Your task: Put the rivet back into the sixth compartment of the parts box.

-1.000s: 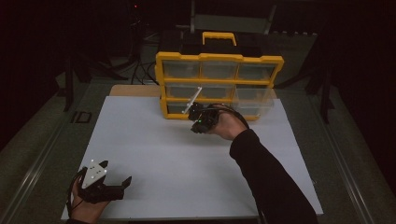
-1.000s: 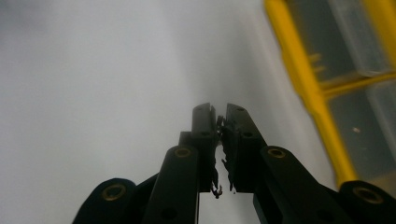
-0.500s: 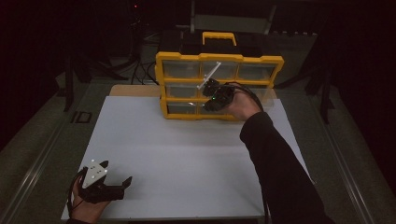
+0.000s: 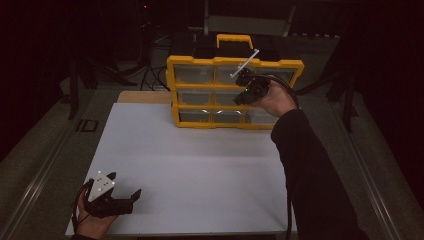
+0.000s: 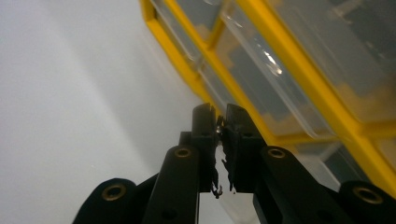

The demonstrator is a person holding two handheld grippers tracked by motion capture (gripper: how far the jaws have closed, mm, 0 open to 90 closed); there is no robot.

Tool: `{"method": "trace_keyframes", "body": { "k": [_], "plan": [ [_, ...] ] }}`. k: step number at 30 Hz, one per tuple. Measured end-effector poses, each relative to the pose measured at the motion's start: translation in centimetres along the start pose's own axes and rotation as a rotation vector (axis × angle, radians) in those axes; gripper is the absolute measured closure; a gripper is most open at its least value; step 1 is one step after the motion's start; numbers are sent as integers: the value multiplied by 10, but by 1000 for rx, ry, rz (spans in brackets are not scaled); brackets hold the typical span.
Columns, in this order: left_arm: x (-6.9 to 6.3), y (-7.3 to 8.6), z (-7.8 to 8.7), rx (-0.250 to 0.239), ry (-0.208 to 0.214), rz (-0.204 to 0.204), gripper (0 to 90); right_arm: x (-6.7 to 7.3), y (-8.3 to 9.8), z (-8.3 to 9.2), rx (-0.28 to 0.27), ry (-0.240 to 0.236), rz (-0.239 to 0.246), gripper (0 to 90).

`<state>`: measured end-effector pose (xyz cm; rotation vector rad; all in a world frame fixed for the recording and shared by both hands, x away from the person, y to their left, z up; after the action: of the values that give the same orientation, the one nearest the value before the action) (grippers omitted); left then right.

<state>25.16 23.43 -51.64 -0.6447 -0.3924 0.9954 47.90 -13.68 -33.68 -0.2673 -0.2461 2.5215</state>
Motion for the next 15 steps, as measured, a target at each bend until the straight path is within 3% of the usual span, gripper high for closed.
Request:
{"method": "trace_keyframes", "body": {
  "k": [10,15],
  "plan": [
    [0,0,0,0,-2,3,4,-26,21,8,29,24,-80,830],
    [0,0,0,1,-3,3,4,-31,27,10,37,30,-102,830]
  ]
}}
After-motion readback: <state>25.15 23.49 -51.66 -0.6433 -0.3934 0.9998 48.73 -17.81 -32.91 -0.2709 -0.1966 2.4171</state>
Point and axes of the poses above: each handheld gripper's, and its own axes: z roughly backward along the jaws, y roughly out of its underside, x roughly to its left, the point moved 5 cm from there along -z, roughly forward along the jaws, and after that the axes turned 15 degrees about x, right-handed, at the moved point
